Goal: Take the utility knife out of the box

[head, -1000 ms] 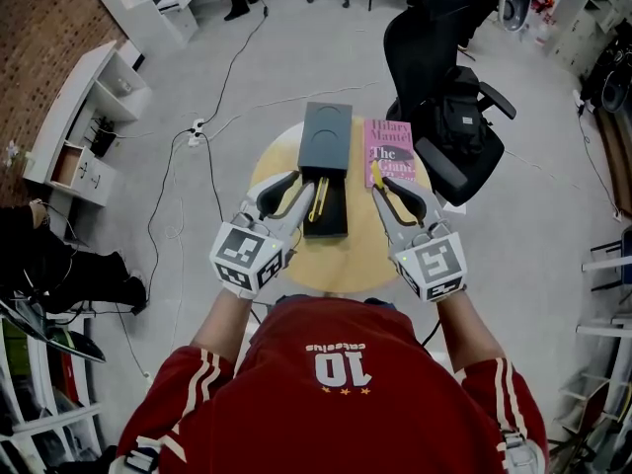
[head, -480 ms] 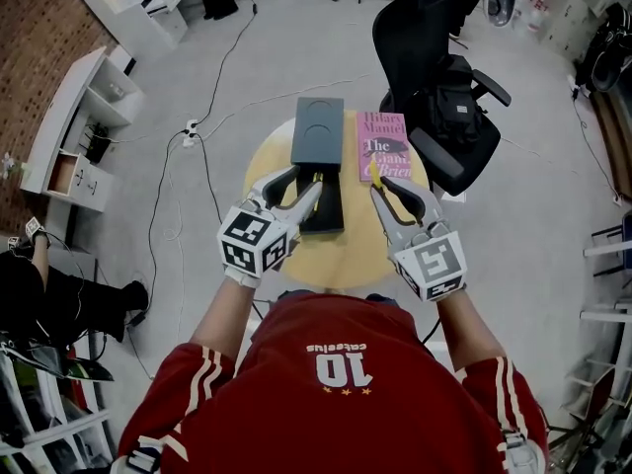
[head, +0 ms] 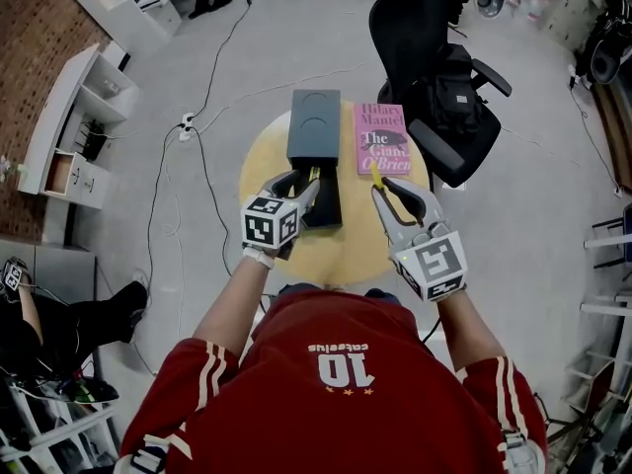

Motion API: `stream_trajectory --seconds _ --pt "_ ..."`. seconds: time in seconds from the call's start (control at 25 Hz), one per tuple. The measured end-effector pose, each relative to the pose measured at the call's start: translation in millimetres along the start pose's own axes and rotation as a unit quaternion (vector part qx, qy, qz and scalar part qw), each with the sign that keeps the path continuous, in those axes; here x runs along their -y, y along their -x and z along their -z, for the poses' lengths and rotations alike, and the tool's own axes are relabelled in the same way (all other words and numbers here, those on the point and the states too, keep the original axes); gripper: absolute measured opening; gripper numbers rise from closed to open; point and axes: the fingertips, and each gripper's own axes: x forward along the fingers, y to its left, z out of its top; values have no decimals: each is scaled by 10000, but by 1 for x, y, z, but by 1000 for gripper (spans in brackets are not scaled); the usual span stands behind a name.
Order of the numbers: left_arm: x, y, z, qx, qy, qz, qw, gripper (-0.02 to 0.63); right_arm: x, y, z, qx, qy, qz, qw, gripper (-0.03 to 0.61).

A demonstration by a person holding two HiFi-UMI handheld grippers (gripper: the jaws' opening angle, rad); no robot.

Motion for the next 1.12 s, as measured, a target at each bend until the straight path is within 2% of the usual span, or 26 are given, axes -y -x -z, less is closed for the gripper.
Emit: stream_trajectory --seconds 0.28,0.48,0.72,0.96,1.12 --pt "-21 -40 39 -529 163 -224 9982 184 4 -9 7 -50 -88 17 9999 61" --pt "-37 -66 72 -1052 334 -339 9933 184 7 -12 9 -103 -139 35 9998 61" --pt "-49 -87 95 -1387 379 -474 9885 184 12 -9 20 -216 -223 97 9995 61" --pt "-59 -109 110 -1758 263 -639 9820 184 20 -9 28 -307 -301 162 9989 61" --pt "-70 -117 122 -2113 94 -897 9733 184 25 -10 31 -327 -337 223 9986 61"
